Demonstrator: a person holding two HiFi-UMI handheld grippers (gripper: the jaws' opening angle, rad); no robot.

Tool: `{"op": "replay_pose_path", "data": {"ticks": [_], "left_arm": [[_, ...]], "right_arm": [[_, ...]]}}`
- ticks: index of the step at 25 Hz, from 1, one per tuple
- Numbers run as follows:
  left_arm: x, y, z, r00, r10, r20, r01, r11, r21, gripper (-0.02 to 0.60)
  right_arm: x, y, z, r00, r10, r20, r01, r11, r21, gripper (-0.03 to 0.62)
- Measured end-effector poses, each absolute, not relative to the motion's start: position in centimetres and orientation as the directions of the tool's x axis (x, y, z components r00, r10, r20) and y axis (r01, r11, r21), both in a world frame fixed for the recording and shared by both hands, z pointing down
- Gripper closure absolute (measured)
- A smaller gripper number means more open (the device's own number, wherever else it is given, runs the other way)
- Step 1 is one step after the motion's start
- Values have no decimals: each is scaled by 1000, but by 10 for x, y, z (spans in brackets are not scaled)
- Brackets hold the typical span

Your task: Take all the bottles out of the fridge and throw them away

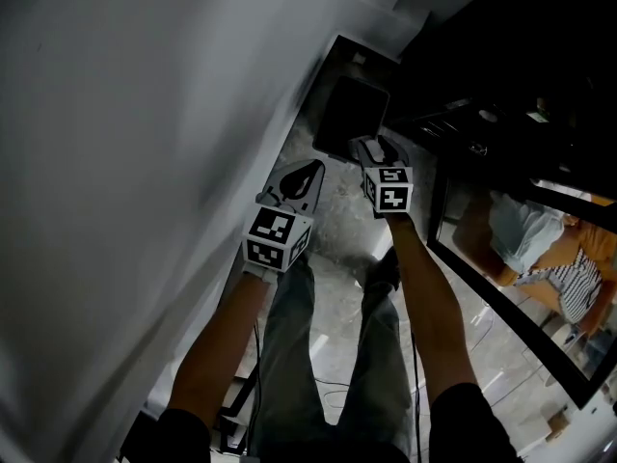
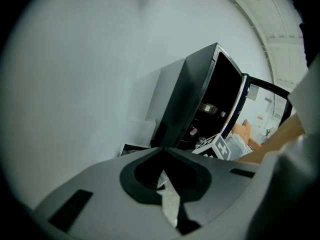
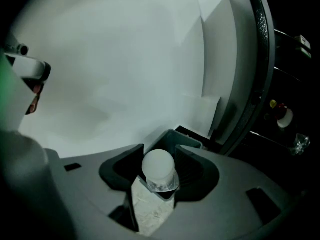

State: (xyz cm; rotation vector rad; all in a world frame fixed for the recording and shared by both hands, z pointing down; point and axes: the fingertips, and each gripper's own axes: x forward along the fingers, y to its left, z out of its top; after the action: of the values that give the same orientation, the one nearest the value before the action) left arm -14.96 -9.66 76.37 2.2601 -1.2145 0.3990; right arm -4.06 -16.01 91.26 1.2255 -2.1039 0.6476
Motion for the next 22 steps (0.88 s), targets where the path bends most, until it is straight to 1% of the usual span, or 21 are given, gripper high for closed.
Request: {"op": "replay_pose_path", "data": {"ticks": [6, 11, 16, 20, 22], "left_arm": [[-144, -102, 771, 563, -671, 483, -827, -459, 325, 578], [-143, -102, 771, 565, -668, 484, -825, -463, 324, 578], [-145, -106, 762, 549, -680, 486, -836, -449, 316, 578], [-145, -105, 746, 534, -695, 481, -845, -436, 308, 578], [-142, -105, 733, 526, -705, 475, -850, -430, 304, 578]], "right_arm": [[-34, -149, 938, -359, -568, 740, -901, 418, -116, 398], [-30, -145, 939, -382, -560, 735, -903, 395, -169, 398], [-25, -149, 915, -389, -577, 718, -902, 396, -171, 398], [-20, -148, 879, -408, -605, 684, -898, 403, -179, 399], [-16, -145, 855, -415, -619, 667, -896, 406, -181, 425]]}}
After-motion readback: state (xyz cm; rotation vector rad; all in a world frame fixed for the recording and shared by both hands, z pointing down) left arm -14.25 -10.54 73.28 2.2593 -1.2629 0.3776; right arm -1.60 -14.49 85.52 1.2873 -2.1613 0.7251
